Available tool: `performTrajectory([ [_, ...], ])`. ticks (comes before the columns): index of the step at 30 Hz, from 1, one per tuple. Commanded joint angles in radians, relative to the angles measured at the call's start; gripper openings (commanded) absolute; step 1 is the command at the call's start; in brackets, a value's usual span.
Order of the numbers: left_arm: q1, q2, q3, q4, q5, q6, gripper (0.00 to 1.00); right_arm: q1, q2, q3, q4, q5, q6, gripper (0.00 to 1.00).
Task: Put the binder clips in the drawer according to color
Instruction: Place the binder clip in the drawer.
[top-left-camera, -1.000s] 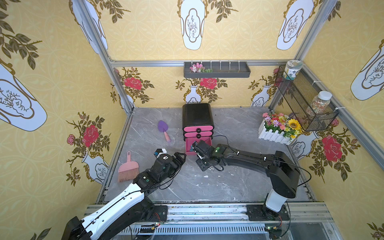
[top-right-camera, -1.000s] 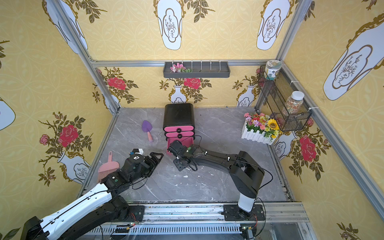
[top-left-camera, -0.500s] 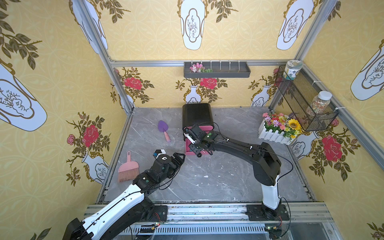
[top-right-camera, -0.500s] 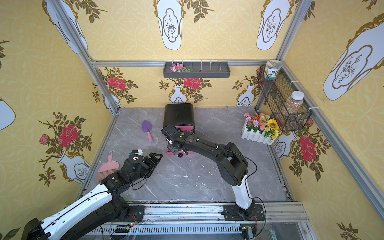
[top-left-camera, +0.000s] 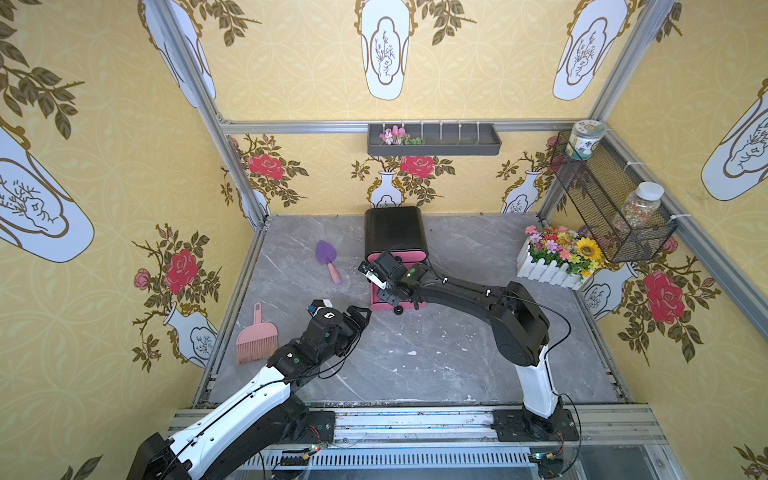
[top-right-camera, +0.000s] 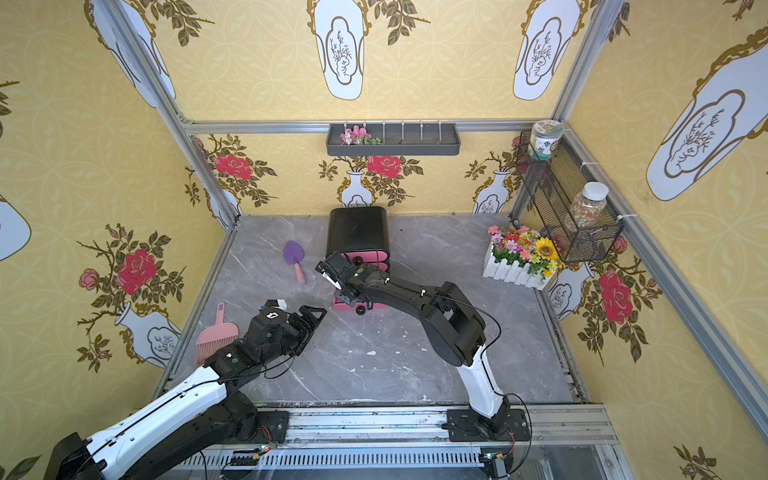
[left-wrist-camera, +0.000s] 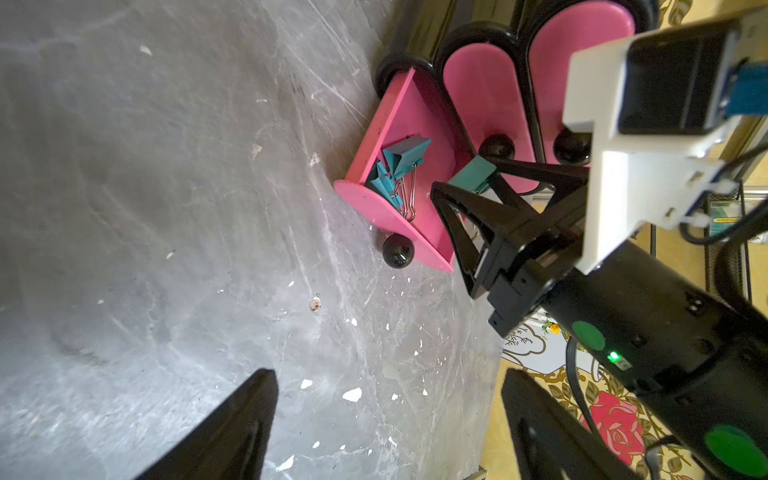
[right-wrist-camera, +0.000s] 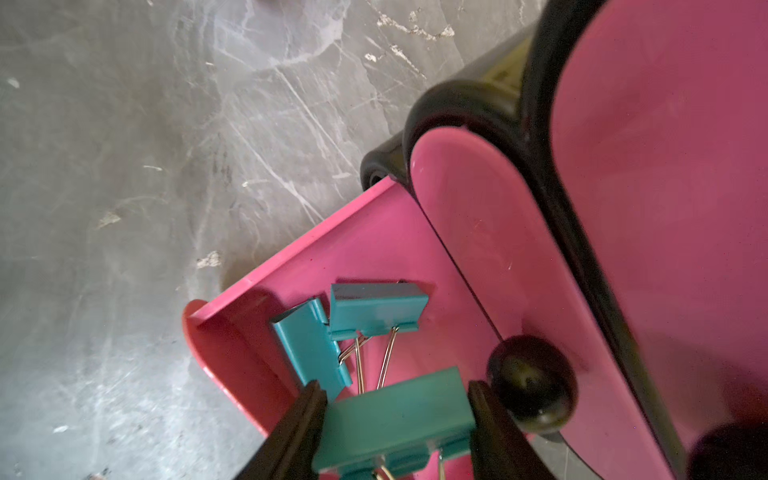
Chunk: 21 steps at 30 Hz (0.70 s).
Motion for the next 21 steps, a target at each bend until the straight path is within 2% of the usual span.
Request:
performTrajectory([
  [1,0.002,-0.005,-0.006,0.015,0.009,0.008,0.90,0.001,0.006,-0.006,0.068,0.086,-0.039,0.60],
  [5,0.002,-0.008,-0.004,0.010,0.011,0.007,0.90,0.001,-0.001,-0.019,0.088,0.112,-0.027,0.74],
  [8,0.002,-0.009,-0.003,0.009,0.012,0.005,0.90,0.002,-0.020,-0.042,0.102,0.121,-0.002,0.79],
  [12,0.002,-0.011,0.001,0.004,0.010,0.005,0.90,0.006,-0.067,-0.084,0.116,0.104,0.043,0.79],
  [15,0.002,-0.014,0.000,0.003,0.008,0.003,0.90,0.014,-0.103,-0.121,0.116,0.036,0.087,0.79],
  [21,0.002,-0.017,0.000,0.004,0.010,0.000,0.90,0.021,-0.192,-0.219,0.142,-0.064,0.204,0.72],
])
